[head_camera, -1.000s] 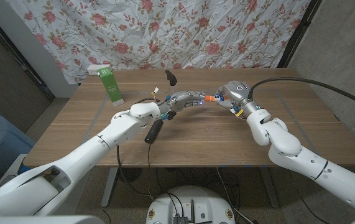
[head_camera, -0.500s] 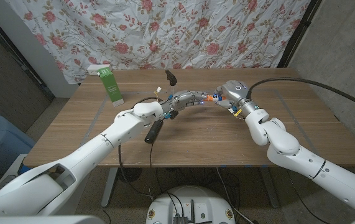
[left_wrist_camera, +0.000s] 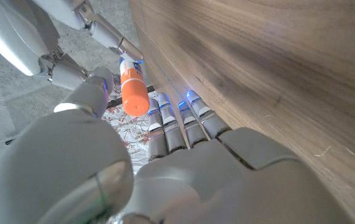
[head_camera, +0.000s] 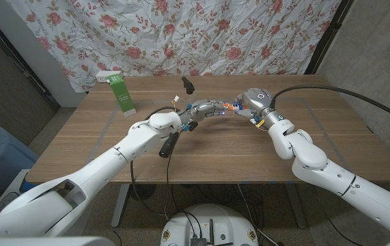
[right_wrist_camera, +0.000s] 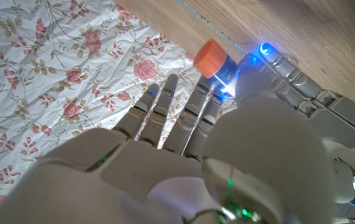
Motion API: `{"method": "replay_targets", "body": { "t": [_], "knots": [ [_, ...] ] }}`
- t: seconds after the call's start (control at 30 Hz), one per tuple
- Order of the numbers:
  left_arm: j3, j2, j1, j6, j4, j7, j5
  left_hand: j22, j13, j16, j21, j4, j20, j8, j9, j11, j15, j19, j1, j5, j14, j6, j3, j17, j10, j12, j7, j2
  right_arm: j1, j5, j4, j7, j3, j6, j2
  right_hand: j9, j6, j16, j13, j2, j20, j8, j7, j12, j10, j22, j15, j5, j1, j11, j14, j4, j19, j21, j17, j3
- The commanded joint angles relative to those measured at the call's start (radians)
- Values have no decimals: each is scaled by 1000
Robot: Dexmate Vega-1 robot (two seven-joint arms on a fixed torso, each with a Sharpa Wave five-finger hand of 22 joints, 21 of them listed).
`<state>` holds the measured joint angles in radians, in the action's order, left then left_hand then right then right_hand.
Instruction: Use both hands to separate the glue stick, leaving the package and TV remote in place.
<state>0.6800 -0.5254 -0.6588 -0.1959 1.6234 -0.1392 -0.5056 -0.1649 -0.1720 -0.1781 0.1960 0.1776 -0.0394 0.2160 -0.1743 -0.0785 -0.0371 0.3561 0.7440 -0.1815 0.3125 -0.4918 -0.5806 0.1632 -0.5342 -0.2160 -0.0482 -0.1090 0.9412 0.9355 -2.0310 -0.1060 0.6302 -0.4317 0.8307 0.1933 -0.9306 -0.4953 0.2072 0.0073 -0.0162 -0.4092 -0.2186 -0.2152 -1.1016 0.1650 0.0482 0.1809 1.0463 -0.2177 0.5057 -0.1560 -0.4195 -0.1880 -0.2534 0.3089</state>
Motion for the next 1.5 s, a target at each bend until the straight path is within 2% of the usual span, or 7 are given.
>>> {"method": "replay_targets", "body": {
  "t": [0.03, 0.17, 0.27, 0.57, 0.77, 0.87, 1.5],
  "knots": [
    [6, 5, -14, -12, 27, 46, 26, -5, -2, -9, 6, -1, 2, -2, -2, -2, 1, 21, 25, -6, 19, -21, 6, 2, -31, -4, -3, 5, -6, -5, 9, -8, 3, 4, -5, 2, -17, 1, 4, 19, -2, -1, -7, 0, -9, 4, 137, 4, 5, -2, 6, 1, 5, -2, -4, 2],
    [-2, 9, -32, -17, 47, 85, 31, -6, -2, -10, 8, -1, 4, 0, -3, 2, -5, 35, 43, -6, 41, -52, 10, 2, -60, -6, -6, 16, -7, -7, 9, -7, 3, 3, -4, 2, -17, 1, 4, 20, -3, 0, -7, 0, -9, 4, 138, 4, 6, -2, 6, 1, 5, -2, -5, 2],
    [-5, 9, -40, -22, 57, 103, 32, -7, -1, -11, 9, -1, 5, 1, -3, -8, -12, 47, 55, -6, 56, -77, 14, 2, -86, -9, -2, 20, -7, -8, 10, -6, 4, 4, -3, 2, -18, 1, 4, 20, -2, 0, -7, 0, -10, 4, 137, 4, 4, -2, 6, 1, 5, -2, -5, 1],
    [-11, 7, -54, -24, 75, 136, 41, -8, -1, -11, 10, -1, 6, 2, -3, -7, -12, 58, 68, -5, 73, -105, 21, 2, -105, -7, -5, 25, -10, -10, 13, -8, 6, 7, -3, 2, -18, 0, 4, 22, -3, 3, -7, 0, -10, 4, 137, 3, 5, -2, 6, 1, 5, -2, -7, 0],
    [-16, 8, -62, -31, 88, 170, 52, -8, -1, -11, 13, -1, 7, -1, -4, -22, -23, 75, 82, -5, 92, -128, 30, 2, -138, -8, 3, 29, -15, -13, 19, -11, 8, 13, -6, 2, -19, 0, 4, 22, -3, 4, -7, 1, -10, 4, 137, 3, 5, -2, 5, 1, 5, -2, -7, -1],
    [-17, 11, -66, -34, 92, 190, 60, -9, -1, -12, 16, -1, 7, 1, -4, -31, -25, 88, 92, -5, 109, -153, 34, 2, -159, -9, -4, 33, -16, -14, 20, -9, 9, 13, -5, 2, -20, 1, 4, 23, -3, 5, -7, 1, -9, 4, 137, 3, 4, -2, 6, 1, 5, -2, -8, -1],
    [-27, 9, -77, -42, 112, 230, 74, -11, -2, -11, 15, -4, 1, 4, -5, -45, -33, 106, 117, -4, 142, -229, 54, 2, -239, -11, 3, 43, -23, -19, 29, -10, 12, 12, -7, 2, -24, 3, 5, 26, -3, 8, -7, 1, -11, 4, 136, 2, 3, -2, 6, 1, 5, -2, -8, -2]
  ]
}}
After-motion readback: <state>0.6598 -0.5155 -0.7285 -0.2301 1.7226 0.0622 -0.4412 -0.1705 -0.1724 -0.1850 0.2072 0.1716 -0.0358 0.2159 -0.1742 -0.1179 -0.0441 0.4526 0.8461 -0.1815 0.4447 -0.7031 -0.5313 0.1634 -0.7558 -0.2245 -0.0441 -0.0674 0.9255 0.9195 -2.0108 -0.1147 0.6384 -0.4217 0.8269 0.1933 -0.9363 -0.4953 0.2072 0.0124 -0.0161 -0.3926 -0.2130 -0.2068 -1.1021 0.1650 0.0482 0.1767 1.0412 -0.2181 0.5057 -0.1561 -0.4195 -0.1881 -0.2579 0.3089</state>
